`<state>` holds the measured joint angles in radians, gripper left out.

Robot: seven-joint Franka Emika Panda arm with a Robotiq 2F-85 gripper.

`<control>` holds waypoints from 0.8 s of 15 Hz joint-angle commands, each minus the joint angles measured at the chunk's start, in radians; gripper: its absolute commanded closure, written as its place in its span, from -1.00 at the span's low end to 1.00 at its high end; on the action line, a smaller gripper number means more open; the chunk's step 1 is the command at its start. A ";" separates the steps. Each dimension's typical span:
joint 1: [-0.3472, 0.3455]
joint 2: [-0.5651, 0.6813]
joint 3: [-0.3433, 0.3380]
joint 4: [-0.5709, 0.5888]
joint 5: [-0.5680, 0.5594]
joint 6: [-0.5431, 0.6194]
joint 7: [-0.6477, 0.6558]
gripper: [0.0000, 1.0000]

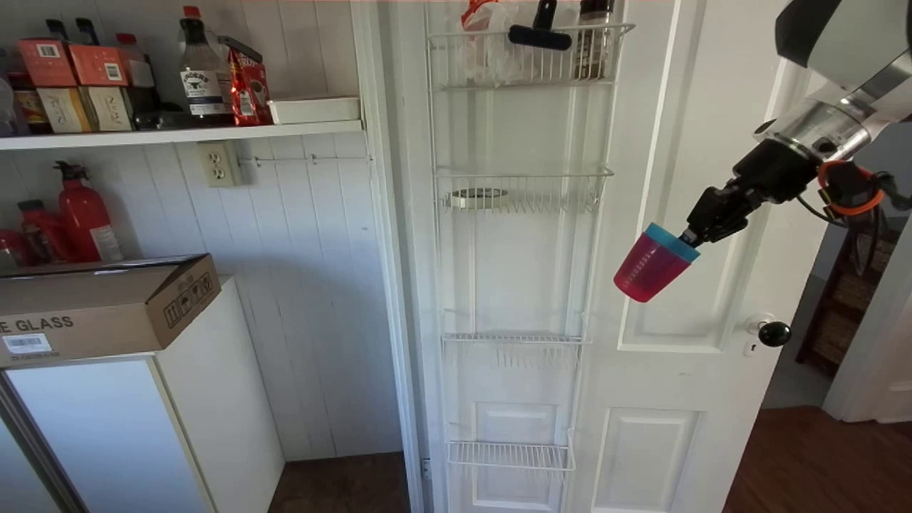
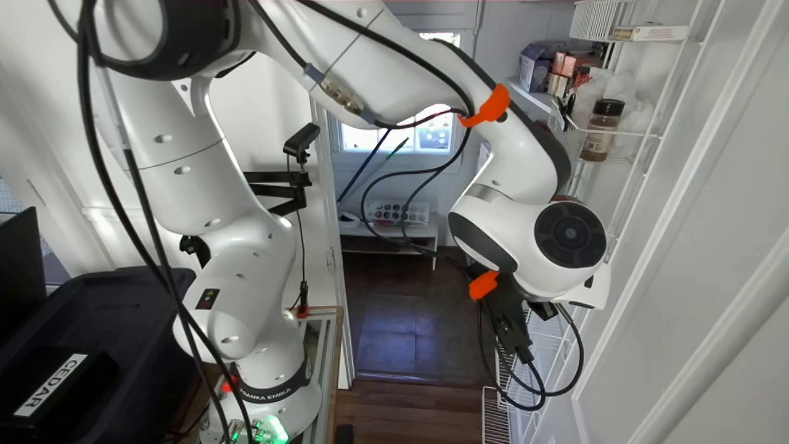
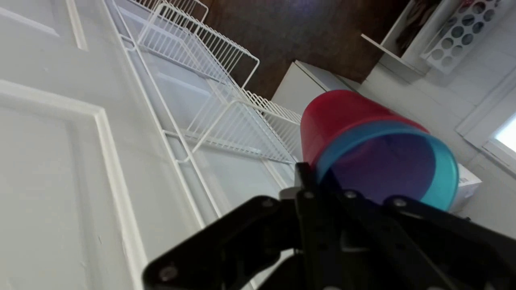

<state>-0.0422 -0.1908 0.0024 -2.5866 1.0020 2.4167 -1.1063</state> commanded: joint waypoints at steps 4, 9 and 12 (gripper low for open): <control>0.089 0.200 0.036 0.060 0.107 0.197 0.118 0.97; 0.109 0.310 0.067 0.145 0.286 0.291 0.052 0.97; 0.100 0.370 0.078 0.201 0.395 0.289 -0.005 0.97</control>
<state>0.0603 0.1139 0.0704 -2.4514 1.2917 2.6998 -1.0476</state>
